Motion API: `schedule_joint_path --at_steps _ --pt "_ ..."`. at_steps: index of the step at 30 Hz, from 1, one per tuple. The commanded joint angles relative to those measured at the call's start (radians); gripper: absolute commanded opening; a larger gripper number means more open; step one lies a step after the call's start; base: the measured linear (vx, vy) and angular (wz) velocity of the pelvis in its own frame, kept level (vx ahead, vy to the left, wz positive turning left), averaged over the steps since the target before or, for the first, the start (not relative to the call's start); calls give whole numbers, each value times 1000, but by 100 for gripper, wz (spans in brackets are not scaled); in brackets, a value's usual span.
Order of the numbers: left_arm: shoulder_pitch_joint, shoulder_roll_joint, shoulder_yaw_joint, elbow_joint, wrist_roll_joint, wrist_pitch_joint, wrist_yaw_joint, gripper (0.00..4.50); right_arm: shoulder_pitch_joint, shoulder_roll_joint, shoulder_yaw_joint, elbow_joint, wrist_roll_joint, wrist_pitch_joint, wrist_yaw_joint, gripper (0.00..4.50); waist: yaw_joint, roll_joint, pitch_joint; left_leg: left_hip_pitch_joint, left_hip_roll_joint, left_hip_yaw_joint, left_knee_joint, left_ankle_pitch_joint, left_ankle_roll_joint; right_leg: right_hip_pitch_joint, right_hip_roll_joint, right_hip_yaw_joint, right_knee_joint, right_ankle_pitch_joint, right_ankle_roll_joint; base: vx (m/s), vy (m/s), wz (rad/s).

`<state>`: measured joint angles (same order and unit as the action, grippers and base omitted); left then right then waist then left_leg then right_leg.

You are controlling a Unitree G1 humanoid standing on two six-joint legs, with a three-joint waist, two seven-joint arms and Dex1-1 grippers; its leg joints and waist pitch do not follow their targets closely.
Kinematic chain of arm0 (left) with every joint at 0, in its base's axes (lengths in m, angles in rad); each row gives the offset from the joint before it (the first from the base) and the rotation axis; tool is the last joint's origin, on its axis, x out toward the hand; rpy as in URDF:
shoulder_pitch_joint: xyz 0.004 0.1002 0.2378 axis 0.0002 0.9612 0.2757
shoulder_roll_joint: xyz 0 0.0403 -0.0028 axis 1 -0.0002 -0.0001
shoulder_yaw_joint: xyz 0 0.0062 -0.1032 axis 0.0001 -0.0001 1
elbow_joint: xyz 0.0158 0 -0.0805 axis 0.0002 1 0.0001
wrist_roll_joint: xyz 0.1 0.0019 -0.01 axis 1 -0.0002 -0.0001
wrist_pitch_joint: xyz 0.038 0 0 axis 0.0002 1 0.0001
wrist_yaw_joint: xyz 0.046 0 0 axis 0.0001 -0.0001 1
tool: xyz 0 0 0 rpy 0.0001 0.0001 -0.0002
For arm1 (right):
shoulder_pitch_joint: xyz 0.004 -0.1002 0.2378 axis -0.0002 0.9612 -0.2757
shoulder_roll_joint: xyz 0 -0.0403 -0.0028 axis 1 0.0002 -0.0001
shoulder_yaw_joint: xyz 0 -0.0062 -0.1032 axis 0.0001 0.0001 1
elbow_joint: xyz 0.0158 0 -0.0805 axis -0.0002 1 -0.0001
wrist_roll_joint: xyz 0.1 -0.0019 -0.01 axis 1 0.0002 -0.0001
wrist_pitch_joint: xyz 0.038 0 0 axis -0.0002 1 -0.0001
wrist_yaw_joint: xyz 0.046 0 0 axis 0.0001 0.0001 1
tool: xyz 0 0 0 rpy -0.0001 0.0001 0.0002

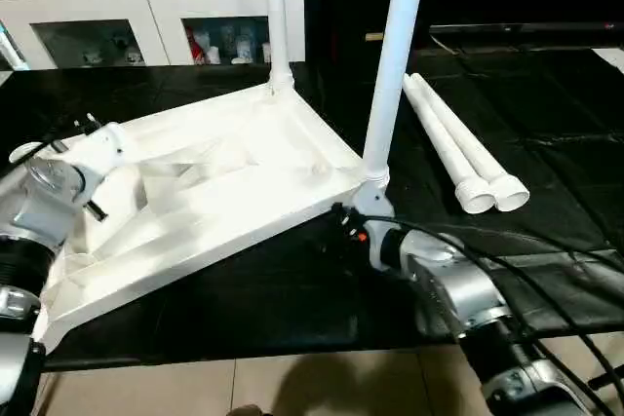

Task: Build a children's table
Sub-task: Rotate table base

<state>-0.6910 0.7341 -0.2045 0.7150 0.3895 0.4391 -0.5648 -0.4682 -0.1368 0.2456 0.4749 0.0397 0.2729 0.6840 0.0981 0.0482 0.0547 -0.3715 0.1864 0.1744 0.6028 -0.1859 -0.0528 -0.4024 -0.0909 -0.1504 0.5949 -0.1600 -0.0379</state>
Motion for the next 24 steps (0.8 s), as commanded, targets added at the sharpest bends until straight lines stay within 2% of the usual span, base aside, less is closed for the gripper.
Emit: schedule_joint_path --at_steps 1,5,7,8,9,11,12,14,15,16,19,20,24 --pt "13 0 -29 29 15 -3 -29 5 -27 3 4 32 -21 -7 -19 450 -2 16 -72 15 53 -33 -78 -283 -11 52 -86 76 -72 -269 -147 0 0 0" --pt "42 -1 -69 63 3 -43 -150 5 -70 29 -9 134 -29 -15 -82 450 -8 21 -73 19 54 -34 -79 -294 -20 50 -90 78 -76 -274 -156 0 0 0" --pt "57 -10 -61 41 -40 -44 -226 5 -101 45 -29 202 -27 -33 -125 450 -8 19 -74 20 57 -34 -79 -298 -29 51 -94 80 -73 -263 -170 0 0 0" --pt "65 -7 -69 22 -51 -50 -270 5 -118 52 -42 233 -28 -43 -145 450 -9 14 -72 19 56 -33 -80 -300 -30 52 -94 81 -72 -272 -170 0 0 0" --pt "77 -1 -80 -1 -59 -48 -312 5 -131 58 -55 254 -26 -46 -165 450 -9 18 -70 21 57 -33 -81 -306 -28 50 -94 81 -74 -281 -170 0 0 0" --pt "90 8 -92 -30 -70 -63 -357 5 -145 63 -67 271 -22 -47 -178 450 -9 18 -71 23 60 -35 -83 -309 -33 52 -97 83 -71 -285 -172 0 0 0" --pt "114 20 -105 -103 -115 -41 -446 5 -174 70 -80 309 -23 -62 -195 450 -8 20 -73 25 62 -35 -83 -313 -42 51 -100 84 -66 -276 -178 0 0 0" --pt "125 25 -111 -140 -143 -30 -498 5 -192 73 -84 334 -23 -74 -203 450 -11 18 -69 23 59 -32 -84 -319 -42 50 -93 84 -66 -276 -183 0 0 0" --pt "147 35 -120 -201 -182 -53 -566 5 -212 78 -87 356 -21 -82 -210 450 -9 20 -69 25 60 -31 -84 -324 -43 48 -94 84 -68 -280 -184 0 0 0" --pt "162 41 -122 -239 -207 -71 -616 5 -225 82 -87 375 -21 -93 -217 450 -11 19 -69 21 60 -33 -85 -327 -43 52 -97 85 -66 -286 -187 0 0 0" --pt "196 44 -117 -358 -293 -14 -733 5 -256 91 -86 418 -24 -122 -226 450 -13 20 -70 22 57 -26 -84 -308 -43 52 -88 85 -60 -252 -195 0 0 0" --pt "202 41 -115 -386 -315 9 -757 5 -262 94 -87 427 -25 -131 -226 450 -15 19 -72 20 58 -27 -84 -300 -44 55 -91 86 -55 -240 -200 0 0 0" --pt "204 4 -110 -427 -350 3 -777 5 -277 108 -97 436 -21 -138 -223 450 -19 19 -70 18 54 -24 -81 -285 -28 55 -85 84 -59 -247 -198 0 0 0"
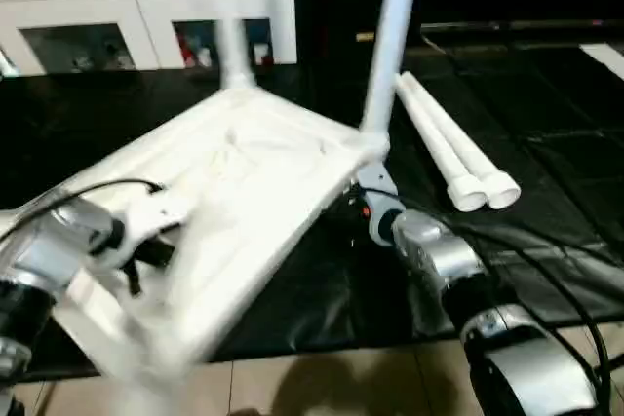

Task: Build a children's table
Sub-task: Rotate table base

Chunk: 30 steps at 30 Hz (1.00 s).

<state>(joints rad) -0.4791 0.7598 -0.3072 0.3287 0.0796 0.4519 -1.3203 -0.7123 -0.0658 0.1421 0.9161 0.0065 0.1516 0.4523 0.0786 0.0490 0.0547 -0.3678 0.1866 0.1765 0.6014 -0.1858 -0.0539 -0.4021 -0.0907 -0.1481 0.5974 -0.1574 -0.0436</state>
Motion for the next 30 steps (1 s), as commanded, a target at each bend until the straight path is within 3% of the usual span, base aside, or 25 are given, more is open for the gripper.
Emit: schedule_joint_path --at_steps 1,3,5,7,11,13,14,15,19,20,21,22,23,25,26,28,30 --pt "-8 -32 -6 -48 -45 -12 -22 5 -39 40 4 4 12 -20 9 450 0 18 -70 14 54 -26 -80 -285 -27 55 -86 82 -61 -249 -193 0 0 0" --pt "-25 -62 -6 -24 -28 -39 16 5 -47 43 2 13 11 -26 10 450 -3 17 -71 15 53 -27 -79 -286 -26 57 -84 80 -63 -258 -186 0 0 0" --pt "-89 -136 2 102 37 -130 164 5 -60 46 -1 29 10 -40 10 450 -7 16 -70 16 46 -25 -76 -296 -22 55 -77 78 -70 -277 -174 0 0 0" --pt "-110 -157 6 137 50 -143 211 5 -65 46 -3 37 8 -48 9 450 -3 15 -72 17 50 -27 -77 -294 -24 57 -83 78 -69 -285 -167 0 0 0" --pt "-233 -265 24 316 94 -209 458 5 -86 32 -19 59 0 -85 -4 450 2 13 -74 15 47 -26 -73 -275 -15 58 -81 75 -73 -303 -143 0 0 0" --pt "-245 -274 23 331 99 -216 483 5 -88 31 -22 61 -2 -90 -6 450 5 11 -76 17 46 -25 -71 -268 -10 56 -81 74 -76 -303 -138 0 0 0" --pt "-271 -295 24 370 105 -231 530 5 -92 25 -29 60 -2 -97 -16 450 9 10 -76 10 50 -26 -73 -250 -2 58 -81 74 -72 -272 -149 0 0 0" --pt "-297 -320 26 415 110 -253 570 5 -98 17 -39 62 -2 -105 -27 450 11 13 -79 15 49 -25 -69 -246 0 54 -80 74 -73 -253 -153 0 0 0" --pt "-363 -376 25 557 144 -326 701 5 -117 -10 -63 72 1 -116 -54 450 15 10 -84 10 50 -25 -67 -202 9 58 -78 74 -60 -171 -173 0 0 0" --pt "-377 -386 21 589 155 -343 733 5 -121 -17 -68 74 2 -110 -59 450 15 21 -86 7 47 -27 -64 -186 14 63 -77 72 -55 -126 -176 0 0 0" --pt "-391 -400 29 619 156 -362 768 5 -126 -30 -75 80 0 -109 -72 450 14 19 -87 5 47 -27 -63 -178 21 65 -79 72 -54 -106 -180 0 0 0" --pt "-393 -401 31 622 155 -364 771 5 -127 -32 -79 80 3 -106 -72 450 12 15 -87 4 44 -25 -62 -176 25 66 -77 71 -56 -104 -181 0 0 0" --pt "-406 -415 42 640 144 -384 792 5 -132 -46 -109 76 28 -81 -67 450 12 20 -88 3 43 -25 -59 -175 35 69 -80 69 -57 -99 -188 0 0 0" --pt "-402 -418 66 617 110 -382 760 5 -143 -72 -116 76 13 -49 -111 450 13 18 -88 3 44 -24 -59 -178 38 70 -80 69 -59 -104 -189 0 0 0" --pt "-396 -416 75 597 94 -379 738 5 -147 -84 -117 75 6 -45 -131 450 17 22 -89 4 46 -25 -58 -162 35 69 -83 68 -56 -108 -202 0 0 0" --pt "-381 -405 87 560 76 -381 713 5 -162 -92 -154 82 37 -38 -144 450 14 20 -87 5 47 -25 -59 -182 33 68 -82 67 -58 -126 -202 0 0 0" --pt "-367 -397 101 518 56 -374 688 5 -175 -110 -144 93 18 -36 -157 450 12 18 -84 5 46 -22 -59 -199 32 66 -81 66 -61 -160 -204 0 0 0"
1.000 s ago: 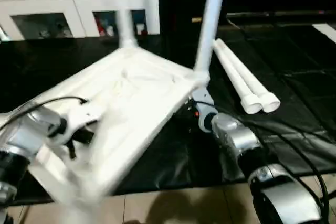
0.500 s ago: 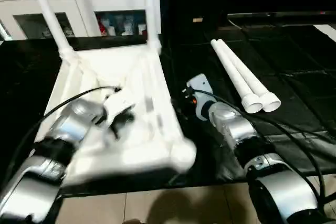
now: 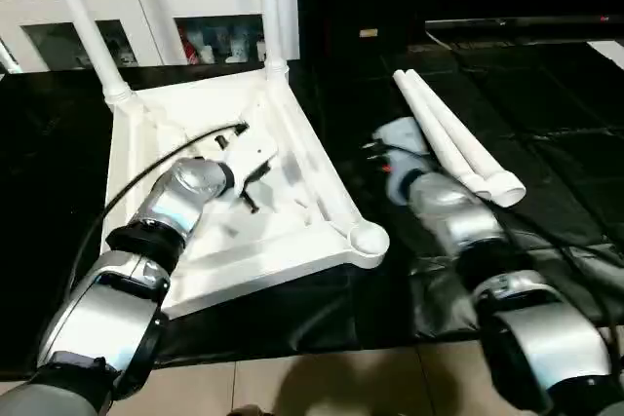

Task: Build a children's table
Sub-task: Rotate table base

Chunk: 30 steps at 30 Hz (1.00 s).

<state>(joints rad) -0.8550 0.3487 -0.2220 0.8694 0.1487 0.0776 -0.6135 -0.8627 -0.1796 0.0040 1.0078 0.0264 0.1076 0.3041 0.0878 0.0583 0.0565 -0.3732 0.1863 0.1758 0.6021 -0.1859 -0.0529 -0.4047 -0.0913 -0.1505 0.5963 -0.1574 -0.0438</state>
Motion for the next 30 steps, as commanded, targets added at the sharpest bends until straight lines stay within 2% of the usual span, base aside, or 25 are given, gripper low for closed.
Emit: schedule_joint_path --at_steps 1,2,3,4,5,6,7,8,10,11,12,16,17,20,21,24,30 --pt "29 24 36 -88 -58 17 -81 5 -57 -20 -11 42 -8 17 -36 450 2 3 -85 9 46 -21 -60 -201 29 70 -82 69 -61 -180 -201 0 0 0" --pt "44 32 43 -138 -88 32 -133 5 -81 -36 -18 74 -8 23 -49 450 5 5 -86 9 48 -23 -60 -199 26 72 -87 69 -58 -189 -206 0 0 0" --pt "63 43 44 -195 -108 54 -167 22 -101 -51 -17 102 -16 23 -64 450 6 7 -84 12 50 -20 -59 -198 23 65 -84 70 -61 -202 -204 0 0 0" --pt "63 43 44 -195 -108 54 -167 22 -101 -51 -17 102 -16 23 -64 450 5 9 -83 13 51 -19 -61 -203 21 63 -79 70 -59 -195 -204 0 0 0" --pt "73 49 44 -227 -119 63 -185 33 -113 -60 -16 117 -27 23 -73 450 4 4 -82 12 50 -19 -61 -203 20 62 -77 70 -58 -192 -201 0 0 0" --pt "102 67 40 -315 -150 110 -235 33 -138 -75 -25 147 -27 27 -72 450 6 5 -85 14 54 -20 -62 -205 16 64 -82 71 -53 -183 -208 0 0 0" --pt "109 71 39 -334 -156 120 -245 33 -143 -78 -27 153 -26 29 -71 450 6 8 -85 12 55 -20 -62 -204 16 64 -82 71 -51 -180 -211 0 0 0" --pt "142 95 30 -427 -182 164 -299 56 -167 -90 -41 180 -22 44 -78 450 5 4 -83 13 54 -18 -62 -204 17 63 -81 72 -52 -179 -214 0 0 0" --pt "170 115 22 -498 -202 193 -333 65 -181 -100 -52 200 -18 52 -86 450 9 9 -84 10 54 -19 -60 -192 18 64 -81 71 -47 -163 -221 0 0 0" --pt "203 141 12 -581 -228 235 -368 70 -195 -109 -63 222 -10 58 -87 450 10 9 -82 10 53 -18 -61 -201 19 63 -79 71 -47 -167 -219 0 0 0" --pt "212 148 10 -603 -234 246 -376 78 -198 -111 -65 227 -8 59 -88 450 9 10 -84 11 56 -20 -62 -204 16 64 -82 71 -43 -165 -222 0 0 0" --pt "246 172 13 -682 -250 297 -390 113 -210 -120 -69 250 -4 62 -88 450 7 10 -76 11 49 -17 -62 -245 12 60 -75 70 -55 -223 -206 0 0 0" --pt "259 182 22 -715 -254 325 -390 113 -216 -126 -69 266 -7 60 -95 450 9 3 -76 9 49 -19 -63 -245 10 63 -77 70 -54 -237 -203 0 0 0" --pt "273 195 29 -751 -258 355 -390 142 -221 -133 -70 284 -13 54 -111 450 10 7 -75 12 48 -19 -62 -249 4 59 -76 70 -55 -259 -196 0 0 0" --pt "289 207 35 -789 -265 387 -391 142 -222 -134 -77 293 -16 54 -114 450 11 2 -74 10 46 -19 -63 -251 5 60 -75 70 -56 -264 -193 0 0 0" --pt "326 245 47 -883 -286 468 -402 174 -223 -144 -92 312 -22 52 -137 450 14 11 -77 10 49 -21 -62 -243 2 59 -77 70 -49 -241 -201 0 0 0" --pt "362 274 51 -941 -291 515 -402 216 -214 -151 -98 323 -23 52 -136 450 16 13 -73 9 46 -20 -62 -262 7 58 -73 69 -53 -256 -198 0 0 0"
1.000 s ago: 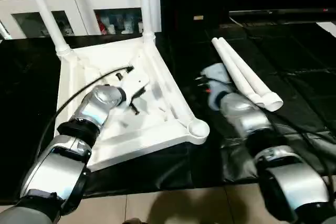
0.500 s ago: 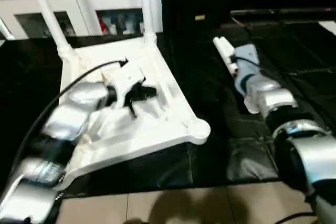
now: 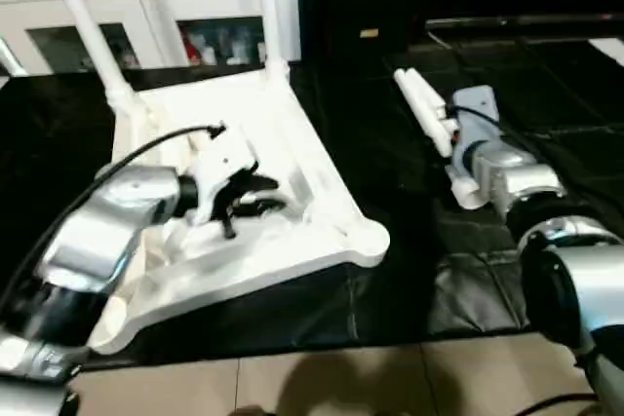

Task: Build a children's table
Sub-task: Rotate table base, then pick table leg

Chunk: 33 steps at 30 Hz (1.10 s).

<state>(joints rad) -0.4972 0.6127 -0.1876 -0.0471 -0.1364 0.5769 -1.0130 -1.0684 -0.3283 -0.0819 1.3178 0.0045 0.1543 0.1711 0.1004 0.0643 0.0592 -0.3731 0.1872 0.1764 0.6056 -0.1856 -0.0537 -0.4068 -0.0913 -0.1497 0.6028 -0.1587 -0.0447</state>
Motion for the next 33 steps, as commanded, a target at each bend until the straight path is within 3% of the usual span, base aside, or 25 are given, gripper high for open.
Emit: schedule_joint_path --at_steps 1,8,17,24,29,33 --pt "5 10 16 -25 -6 16 -2 224 -8 -3 -12 13 -1 6 -3 450 5 8 -77 9 45 -21 -65 -263 5 60 -73 68 -59 -255 -197 0 0 0" --pt "31 37 17 -106 -35 97 6 275 2 -7 -12 31 -15 55 3 450 15 12 -76 10 45 -21 -65 -276 -1 58 -72 69 -56 -243 -207 0 0 0" --pt "57 59 23 -148 -43 131 9 350 -2 -10 -20 38 -12 99 5 450 18 13 -69 9 44 -24 -65 -306 -5 54 -73 68 -63 -328 -174 0 0 0" --pt "74 75 26 -178 -55 158 22 418 -7 -17 -26 45 -15 203 31 450 18 10 -68 8 41 -23 -64 -291 1 55 -71 67 -62 -322 -176 0 0 0" --pt "74 79 24 -181 -59 163 24 441 -18 -22 -37 49 -2 288 86 450 18 9 -70 6 42 -23 -63 -284 3 56 -71 66 -62 -326 -171 0 0 0" --pt "69 85 18 -183 -66 166 21 450 -32 -26 -48 46 8 328 135 411 20 9 -72 7 42 -24 -62 -280 1 56 -72 67 -61 -322 -172 0 0 0"
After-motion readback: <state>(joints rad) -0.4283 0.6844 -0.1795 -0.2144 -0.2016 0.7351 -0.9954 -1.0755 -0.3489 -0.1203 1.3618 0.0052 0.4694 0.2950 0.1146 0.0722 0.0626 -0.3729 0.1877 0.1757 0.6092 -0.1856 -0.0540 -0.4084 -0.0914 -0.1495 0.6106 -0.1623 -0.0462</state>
